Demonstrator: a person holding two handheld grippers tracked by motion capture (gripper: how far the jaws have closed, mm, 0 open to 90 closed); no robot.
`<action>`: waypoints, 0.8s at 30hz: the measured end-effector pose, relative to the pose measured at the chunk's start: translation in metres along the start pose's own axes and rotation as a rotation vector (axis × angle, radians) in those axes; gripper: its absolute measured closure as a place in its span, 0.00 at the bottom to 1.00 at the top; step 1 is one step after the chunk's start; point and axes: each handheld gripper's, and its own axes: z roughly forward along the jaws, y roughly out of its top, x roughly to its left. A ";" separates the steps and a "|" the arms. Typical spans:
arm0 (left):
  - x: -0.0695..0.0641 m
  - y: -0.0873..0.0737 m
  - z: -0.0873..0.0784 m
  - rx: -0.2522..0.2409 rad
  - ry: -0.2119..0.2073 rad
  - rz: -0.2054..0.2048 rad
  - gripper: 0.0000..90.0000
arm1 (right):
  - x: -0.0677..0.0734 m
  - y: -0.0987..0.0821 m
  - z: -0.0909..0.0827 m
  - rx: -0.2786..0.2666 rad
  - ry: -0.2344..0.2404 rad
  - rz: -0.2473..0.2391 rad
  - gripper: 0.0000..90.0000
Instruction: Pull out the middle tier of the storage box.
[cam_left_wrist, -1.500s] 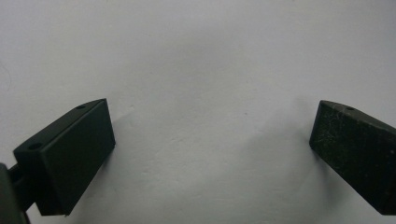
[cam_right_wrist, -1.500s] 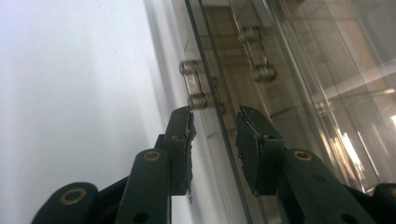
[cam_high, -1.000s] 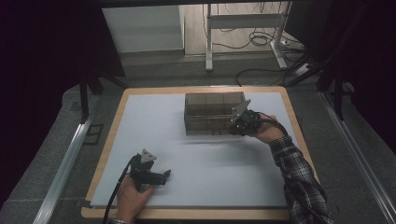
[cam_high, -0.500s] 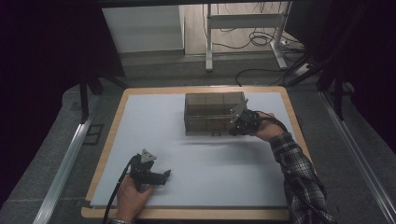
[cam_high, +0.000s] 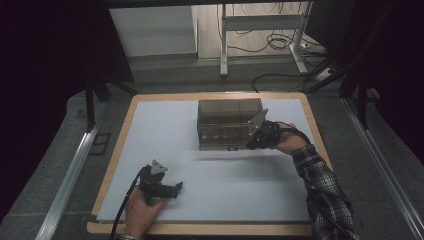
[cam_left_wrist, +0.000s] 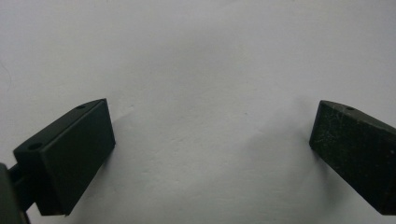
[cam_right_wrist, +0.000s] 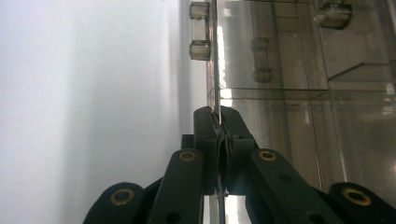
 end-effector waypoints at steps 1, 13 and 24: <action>0.000 0.000 0.000 0.000 0.000 0.000 0.00 | 0.000 0.000 0.000 0.000 0.000 0.000 0.96; 0.000 0.000 0.000 0.002 0.000 0.002 0.00 | 0.016 -0.003 0.002 -0.009 0.016 0.000 0.97; 0.000 0.000 0.000 0.000 0.000 0.000 0.00 | 0.018 -0.005 0.004 -0.017 0.003 0.001 0.95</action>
